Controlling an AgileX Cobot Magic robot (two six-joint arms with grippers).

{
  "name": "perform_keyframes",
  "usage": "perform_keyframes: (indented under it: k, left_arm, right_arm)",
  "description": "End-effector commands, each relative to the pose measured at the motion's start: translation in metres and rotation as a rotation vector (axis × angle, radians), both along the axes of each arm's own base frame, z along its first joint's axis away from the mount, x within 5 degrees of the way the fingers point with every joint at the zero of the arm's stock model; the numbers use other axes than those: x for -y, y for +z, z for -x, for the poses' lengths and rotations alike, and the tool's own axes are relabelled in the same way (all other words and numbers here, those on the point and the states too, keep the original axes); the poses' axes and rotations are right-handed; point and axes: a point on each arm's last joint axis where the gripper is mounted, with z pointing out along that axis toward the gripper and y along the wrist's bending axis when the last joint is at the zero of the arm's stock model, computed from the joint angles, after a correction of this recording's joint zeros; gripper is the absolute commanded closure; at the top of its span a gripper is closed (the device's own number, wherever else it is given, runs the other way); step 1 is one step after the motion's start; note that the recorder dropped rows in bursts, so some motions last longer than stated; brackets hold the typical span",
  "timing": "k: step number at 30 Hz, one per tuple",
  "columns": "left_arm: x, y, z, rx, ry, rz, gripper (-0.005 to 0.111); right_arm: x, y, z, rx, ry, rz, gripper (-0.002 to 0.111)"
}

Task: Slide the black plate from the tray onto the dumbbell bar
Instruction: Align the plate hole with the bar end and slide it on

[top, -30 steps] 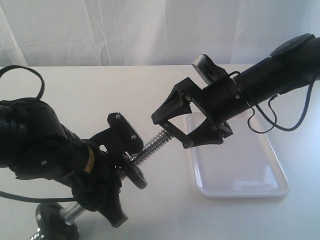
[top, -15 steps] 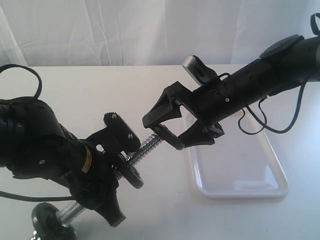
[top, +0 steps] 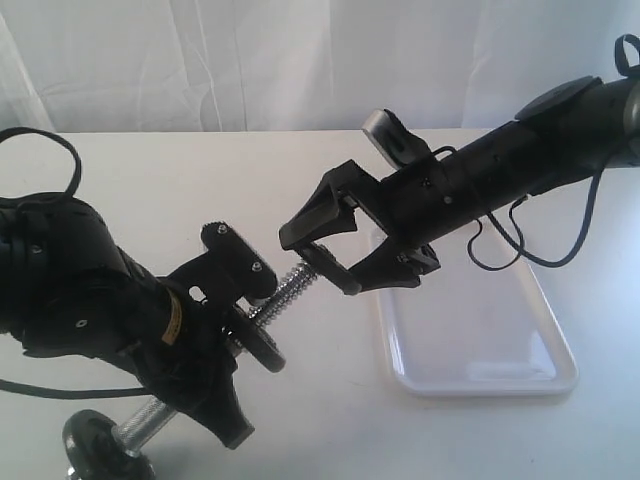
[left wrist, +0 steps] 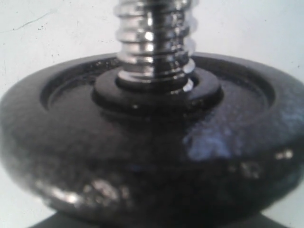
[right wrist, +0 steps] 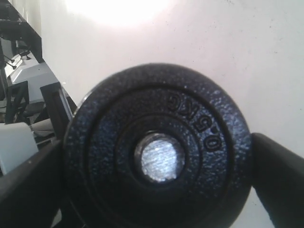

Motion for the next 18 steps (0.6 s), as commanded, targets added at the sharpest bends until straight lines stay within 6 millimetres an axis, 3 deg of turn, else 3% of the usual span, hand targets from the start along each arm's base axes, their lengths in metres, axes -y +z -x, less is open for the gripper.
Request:
perform_keyframes:
  k: [1, 18]
  left_arm:
    - [0.0107, 0.0397, -0.0025, 0.16, -0.04, 0.234, 0.107]
    - [0.0086, 0.0459, -0.0009, 0.174, -0.041, 0.251, 0.107]
  right_arm:
    - [-0.0111, 0.0147, 0.0092, -0.033, 0.053, -0.121, 0.108]
    - [-0.0122, 0.0125, 0.0114, -0.044, 0.054, -0.123, 0.108]
